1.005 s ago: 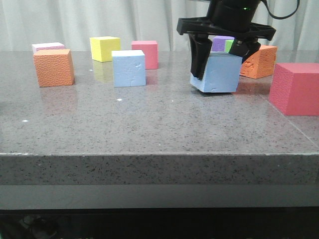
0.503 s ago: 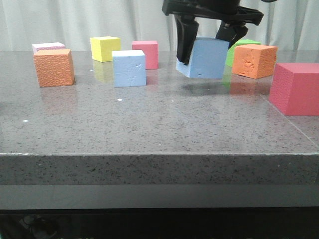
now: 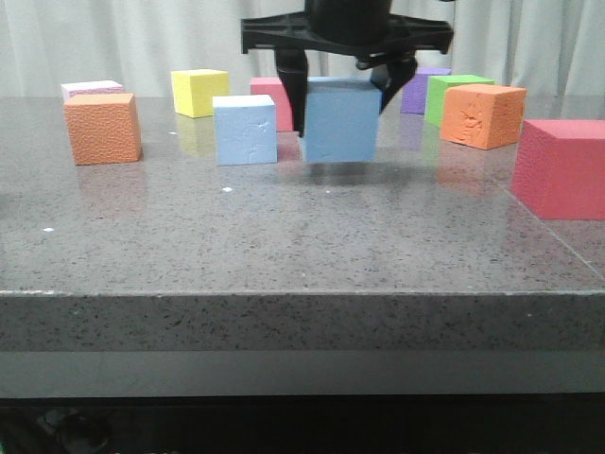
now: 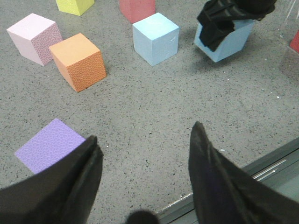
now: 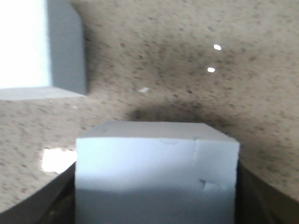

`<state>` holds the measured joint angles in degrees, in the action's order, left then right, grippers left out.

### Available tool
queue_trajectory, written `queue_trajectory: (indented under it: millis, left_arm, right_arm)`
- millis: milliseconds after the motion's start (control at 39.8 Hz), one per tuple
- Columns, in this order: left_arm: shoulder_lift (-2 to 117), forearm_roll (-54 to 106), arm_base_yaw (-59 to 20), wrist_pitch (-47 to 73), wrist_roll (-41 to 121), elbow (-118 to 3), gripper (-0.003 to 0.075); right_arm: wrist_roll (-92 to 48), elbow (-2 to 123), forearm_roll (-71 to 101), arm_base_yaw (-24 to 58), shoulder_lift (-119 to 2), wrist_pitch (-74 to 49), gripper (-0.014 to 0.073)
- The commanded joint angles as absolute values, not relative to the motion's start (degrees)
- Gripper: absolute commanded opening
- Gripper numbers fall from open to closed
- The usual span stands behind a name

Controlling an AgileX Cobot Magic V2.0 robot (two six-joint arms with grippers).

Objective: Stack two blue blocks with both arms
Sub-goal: 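Carry the light blue cube toward the other light blue cube and lower it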

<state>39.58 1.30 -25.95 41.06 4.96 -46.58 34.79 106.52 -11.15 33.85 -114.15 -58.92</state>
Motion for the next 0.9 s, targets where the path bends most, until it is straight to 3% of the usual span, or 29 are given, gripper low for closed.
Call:
queue_trajectory:
  millis: [0,327,729,880]
  left_arm:
    - [39.8,1.3,-26.5,37.4,4.8,-48.4,0.0398]
    - [39.8,1.2,-26.5,37.4,4.8,-48.4,0.0398]
    - [39.8,1.2,-26.5,37.4,4.8,-48.4,0.0398]
    - [39.8,1.2,-26.5,37.4,4.8,-48.4,0.0398]
  right_arm:
    - [35.9,110.6,-12.2,33.9,-112.7,-56.8,0.0356]
    - [35.9,120.4,-13.7,34.0,-118.7,-64.0,0.0356]
    - [35.9,120.5,-13.1,34.0,-118.8,-65.0,0.0356]
    - [35.9,120.5,-13.1,34.0,-118.8,-65.8,0.0423]
